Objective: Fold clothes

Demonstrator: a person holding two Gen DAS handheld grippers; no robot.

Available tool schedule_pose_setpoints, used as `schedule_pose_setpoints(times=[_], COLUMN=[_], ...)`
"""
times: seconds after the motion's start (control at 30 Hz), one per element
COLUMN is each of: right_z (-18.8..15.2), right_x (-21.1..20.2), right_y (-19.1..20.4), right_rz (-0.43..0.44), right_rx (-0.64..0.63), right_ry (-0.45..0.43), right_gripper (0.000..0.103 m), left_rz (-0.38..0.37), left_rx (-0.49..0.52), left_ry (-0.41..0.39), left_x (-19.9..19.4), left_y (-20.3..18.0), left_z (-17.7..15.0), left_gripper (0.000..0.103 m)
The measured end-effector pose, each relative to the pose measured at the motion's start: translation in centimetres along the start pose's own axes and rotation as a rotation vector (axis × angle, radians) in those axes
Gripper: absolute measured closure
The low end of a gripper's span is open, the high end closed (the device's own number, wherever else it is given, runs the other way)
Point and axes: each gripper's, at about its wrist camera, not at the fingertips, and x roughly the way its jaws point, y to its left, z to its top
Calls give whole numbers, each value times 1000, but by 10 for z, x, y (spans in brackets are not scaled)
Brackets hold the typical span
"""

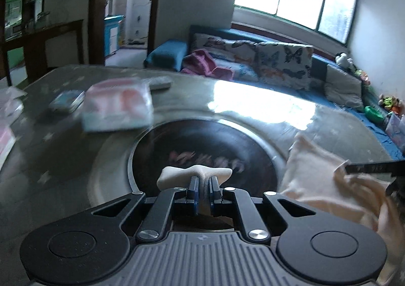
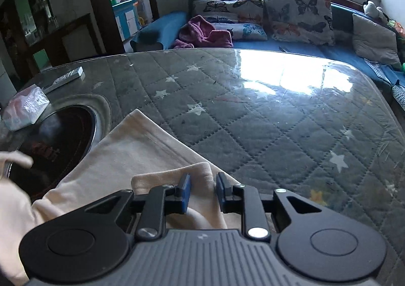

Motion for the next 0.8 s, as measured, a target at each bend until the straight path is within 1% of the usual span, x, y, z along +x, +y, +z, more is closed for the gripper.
schedule_pose_setpoints(times=[0.03, 0.07, 0.1, 0.13, 0.3, 0.37, 0.5, 0.63, 0.8], right_z=[0, -1, -1, -2, -2, -1, -5, -21, -53], right_x=[0, -2, -4, -8, -34, -51, -89, -132, -174], right_y=[1, 2, 3, 5, 4, 3, -6, -22, -44], right_rz=[2, 6, 5, 2, -18, -52, -113, -197, -306], right_rx=[-2, -9, -17, -26, -17, -25, 3, 43, 100], right_ry=[-3, -6, -17, -30, -107, -147, -227, -302, -350], right_gripper=[89, 94, 97, 99, 99, 99, 100, 99, 100], left_rz=[8, 15, 23, 29, 46, 46, 43, 39, 35], left_rx=[-3, -6, -5, -8, -25, -27, -24, -29, -26], left_ry=[6, 12, 14, 16, 19, 19, 23, 27, 31], left_x=[-1, -3, -5, -6, -12, -15, -21, -27, -38], left_y=[4, 7, 10, 11, 22, 25, 28, 31, 33], left_z=[-3, -5, -8, -10, -16, -18, -24, -32, -40], left_gripper=[94, 94, 94, 94, 94, 94, 95, 95, 95])
